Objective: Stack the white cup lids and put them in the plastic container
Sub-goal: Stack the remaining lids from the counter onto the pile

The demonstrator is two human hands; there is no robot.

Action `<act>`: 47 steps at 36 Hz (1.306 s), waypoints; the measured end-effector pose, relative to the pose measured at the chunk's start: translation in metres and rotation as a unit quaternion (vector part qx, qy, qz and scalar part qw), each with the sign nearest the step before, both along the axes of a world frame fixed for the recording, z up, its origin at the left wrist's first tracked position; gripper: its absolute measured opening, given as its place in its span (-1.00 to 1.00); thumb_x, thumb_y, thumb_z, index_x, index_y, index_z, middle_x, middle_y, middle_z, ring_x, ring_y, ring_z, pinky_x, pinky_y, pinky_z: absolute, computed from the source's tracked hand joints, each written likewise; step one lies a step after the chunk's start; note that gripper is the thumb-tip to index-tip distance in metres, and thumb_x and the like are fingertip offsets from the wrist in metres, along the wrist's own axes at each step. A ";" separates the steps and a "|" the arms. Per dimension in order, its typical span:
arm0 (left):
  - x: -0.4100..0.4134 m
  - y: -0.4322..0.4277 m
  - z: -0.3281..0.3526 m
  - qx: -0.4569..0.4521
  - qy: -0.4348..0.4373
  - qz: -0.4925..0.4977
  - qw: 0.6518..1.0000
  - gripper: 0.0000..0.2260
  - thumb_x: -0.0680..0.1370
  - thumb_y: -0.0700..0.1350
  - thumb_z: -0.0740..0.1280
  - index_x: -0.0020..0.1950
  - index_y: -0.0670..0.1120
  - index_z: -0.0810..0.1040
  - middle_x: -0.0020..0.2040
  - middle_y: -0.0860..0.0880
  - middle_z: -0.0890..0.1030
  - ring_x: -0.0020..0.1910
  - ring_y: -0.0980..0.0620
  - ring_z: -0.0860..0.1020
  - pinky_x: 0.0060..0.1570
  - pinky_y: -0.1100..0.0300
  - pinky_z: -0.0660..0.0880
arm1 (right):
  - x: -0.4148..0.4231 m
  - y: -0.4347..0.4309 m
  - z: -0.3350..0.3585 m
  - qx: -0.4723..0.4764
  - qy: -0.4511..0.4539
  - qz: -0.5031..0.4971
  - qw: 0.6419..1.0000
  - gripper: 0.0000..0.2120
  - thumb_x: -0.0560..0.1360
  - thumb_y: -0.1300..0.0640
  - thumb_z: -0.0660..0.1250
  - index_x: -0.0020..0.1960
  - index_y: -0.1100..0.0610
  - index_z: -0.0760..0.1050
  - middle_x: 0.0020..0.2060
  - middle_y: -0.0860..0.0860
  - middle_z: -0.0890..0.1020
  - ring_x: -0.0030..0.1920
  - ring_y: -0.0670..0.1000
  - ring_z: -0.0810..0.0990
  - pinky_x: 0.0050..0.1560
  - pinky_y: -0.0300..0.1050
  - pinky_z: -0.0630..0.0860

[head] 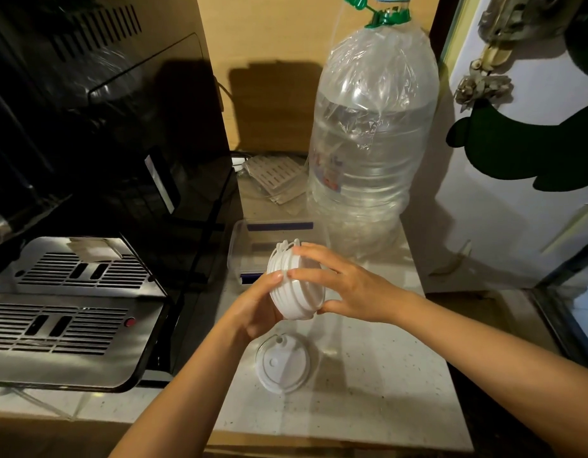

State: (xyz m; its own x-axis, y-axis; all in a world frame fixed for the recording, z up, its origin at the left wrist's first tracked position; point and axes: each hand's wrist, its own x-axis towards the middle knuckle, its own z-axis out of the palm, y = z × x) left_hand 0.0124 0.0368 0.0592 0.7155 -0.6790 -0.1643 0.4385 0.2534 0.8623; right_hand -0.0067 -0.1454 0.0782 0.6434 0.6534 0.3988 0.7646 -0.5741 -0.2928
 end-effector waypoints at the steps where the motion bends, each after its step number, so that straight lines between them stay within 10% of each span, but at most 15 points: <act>1: 0.000 0.000 0.000 -0.003 0.000 0.001 1.000 -0.29 -0.01 0.22 0.57 0.07 0.04 0.52 -0.08 -0.04 0.67 -0.09 -0.05 0.63 -0.21 0.04 0.62 | 0.001 0.001 -0.001 0.003 -0.001 0.003 1.000 -0.26 0.29 0.26 0.51 0.32 -0.04 0.19 0.32 0.00 0.16 0.39 0.05 0.12 0.29 -0.02 0.26; 27: 0.003 0.005 -0.004 0.007 -0.034 0.025 0.999 -0.32 0.05 0.17 0.57 0.09 0.01 0.50 -0.08 -0.05 0.63 -0.09 0.00 0.61 -0.14 0.09 0.59 | 0.011 0.011 -0.016 -0.021 -0.069 0.009 0.997 -0.28 0.30 0.29 0.48 0.33 0.05 0.20 0.35 0.07 0.19 0.39 0.12 0.17 0.16 0.05 0.48; 40: -0.019 0.037 -0.033 0.071 0.036 0.102 0.992 0.09 -0.11 0.19 0.58 0.33 -0.06 0.25 0.00 -0.11 0.48 -0.12 -0.01 0.56 -0.32 0.15 0.60 | -0.019 0.038 -0.052 0.023 0.350 -0.253 0.902 -0.26 0.34 0.02 0.44 0.38 0.15 0.15 0.38 0.11 0.28 0.36 0.09 0.29 0.31 0.01 0.36; 47: -0.035 0.050 -0.041 0.092 0.061 0.136 0.985 0.16 -0.09 0.19 0.58 0.40 -0.13 0.21 0.05 -0.16 0.48 -0.02 -0.09 0.52 -0.26 0.16 0.61 | -0.046 0.068 -0.084 -0.112 0.338 -0.245 0.902 -0.26 0.29 -0.11 0.43 0.33 0.16 0.24 0.27 0.11 0.38 0.22 0.12 0.37 0.06 -0.02 0.43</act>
